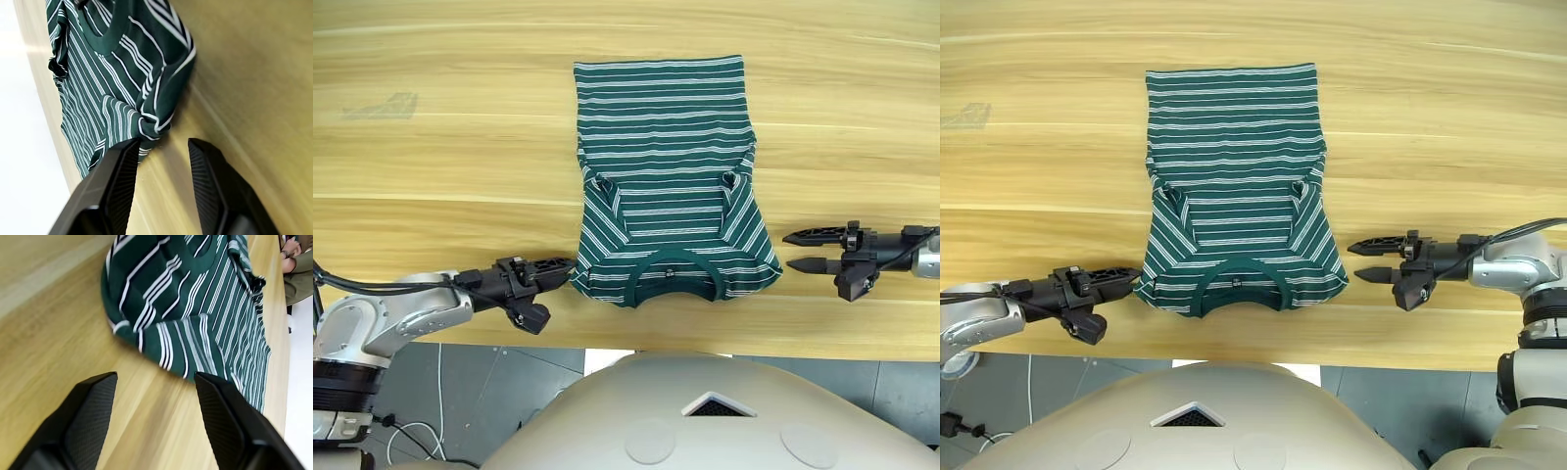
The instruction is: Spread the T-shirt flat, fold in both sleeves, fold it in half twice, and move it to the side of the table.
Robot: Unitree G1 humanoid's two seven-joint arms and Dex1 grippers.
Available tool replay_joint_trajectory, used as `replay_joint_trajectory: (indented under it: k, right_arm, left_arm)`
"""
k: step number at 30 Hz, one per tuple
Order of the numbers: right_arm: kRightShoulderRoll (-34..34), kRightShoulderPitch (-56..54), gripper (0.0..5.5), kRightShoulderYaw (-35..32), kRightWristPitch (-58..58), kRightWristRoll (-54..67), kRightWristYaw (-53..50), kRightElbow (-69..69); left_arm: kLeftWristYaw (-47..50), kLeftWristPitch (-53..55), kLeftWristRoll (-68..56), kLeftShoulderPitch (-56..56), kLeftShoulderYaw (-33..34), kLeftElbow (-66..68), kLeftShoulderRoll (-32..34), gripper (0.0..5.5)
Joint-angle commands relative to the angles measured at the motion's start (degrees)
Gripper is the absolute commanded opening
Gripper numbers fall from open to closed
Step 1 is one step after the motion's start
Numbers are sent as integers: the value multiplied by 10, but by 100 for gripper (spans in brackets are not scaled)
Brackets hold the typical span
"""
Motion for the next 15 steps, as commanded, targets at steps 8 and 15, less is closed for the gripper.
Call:
replay_joint_trajectory:
  k: [8,15]
  right_arm:
    - [12,-11,291,75,7,-18,-62,-16]
    - [12,-20,258,103,19,-23,-83,-17]
  left_arm:
    - [40,3,38,-37,-42,25,-16,186]
    - [53,2,50,-44,-73,36,-17,167]
